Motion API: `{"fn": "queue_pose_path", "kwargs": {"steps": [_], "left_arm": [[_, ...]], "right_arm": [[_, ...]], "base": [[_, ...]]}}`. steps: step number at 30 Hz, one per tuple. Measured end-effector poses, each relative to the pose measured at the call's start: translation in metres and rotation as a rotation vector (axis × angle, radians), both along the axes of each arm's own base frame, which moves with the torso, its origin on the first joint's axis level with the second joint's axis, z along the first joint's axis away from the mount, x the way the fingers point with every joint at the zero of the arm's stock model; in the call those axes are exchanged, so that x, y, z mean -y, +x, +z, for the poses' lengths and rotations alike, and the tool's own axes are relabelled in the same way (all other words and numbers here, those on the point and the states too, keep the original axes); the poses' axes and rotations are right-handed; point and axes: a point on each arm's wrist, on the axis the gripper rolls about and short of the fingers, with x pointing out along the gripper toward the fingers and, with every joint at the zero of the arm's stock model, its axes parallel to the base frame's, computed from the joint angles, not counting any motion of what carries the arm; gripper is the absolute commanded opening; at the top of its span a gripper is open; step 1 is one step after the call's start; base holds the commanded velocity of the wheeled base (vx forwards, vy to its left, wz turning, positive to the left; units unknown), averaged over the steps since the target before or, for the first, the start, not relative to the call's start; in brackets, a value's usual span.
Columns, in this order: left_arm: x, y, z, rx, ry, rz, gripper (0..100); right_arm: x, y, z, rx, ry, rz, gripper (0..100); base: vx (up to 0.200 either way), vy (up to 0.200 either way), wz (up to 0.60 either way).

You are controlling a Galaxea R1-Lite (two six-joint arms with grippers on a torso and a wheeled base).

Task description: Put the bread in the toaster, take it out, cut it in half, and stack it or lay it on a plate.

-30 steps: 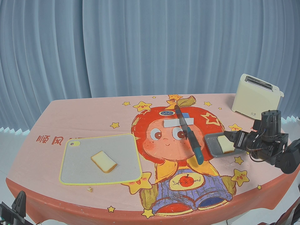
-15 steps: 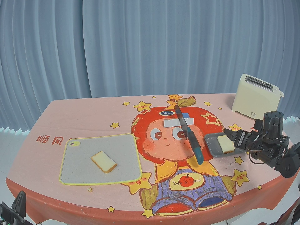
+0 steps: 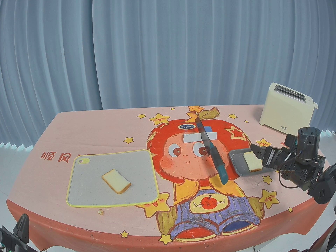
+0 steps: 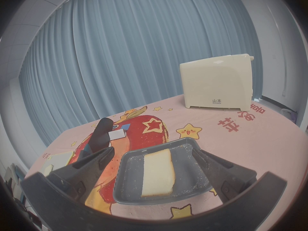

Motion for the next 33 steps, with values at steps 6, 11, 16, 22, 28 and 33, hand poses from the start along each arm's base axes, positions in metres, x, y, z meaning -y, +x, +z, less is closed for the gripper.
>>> {"fn": "queue_pose_path", "kwargs": {"steps": [6,11,16,22,28,33], "left_arm": [[0.000,0.000,0.000,0.000,0.000,0.000,0],[0.000,0.000,0.000,0.000,0.000,0.000,0],[0.000,0.000,0.000,0.000,0.000,0.000,0],[0.000,0.000,0.000,0.000,0.000,0.000,0],[0.000,0.000,0.000,0.000,0.000,0.000,0],[0.000,0.000,0.000,0.000,0.000,0.000,0]], "right_arm": [[0.002,-0.004,-0.001,0.037,-0.057,0.028,100],[0.004,-0.007,0.003,0.137,-0.099,0.048,100],[0.007,-0.011,0.010,0.278,-0.121,0.052,100],[0.014,-0.019,0.011,0.349,-0.193,0.049,100],[0.019,-0.021,0.013,0.370,-0.194,0.037,100],[0.023,-0.026,0.017,0.392,-0.210,0.031,100]], "base": [[0.000,0.000,0.00],[0.000,0.000,0.00],[0.000,0.000,0.00],[0.000,0.000,0.00],[0.000,0.000,0.00],[0.000,0.000,0.00]]}}
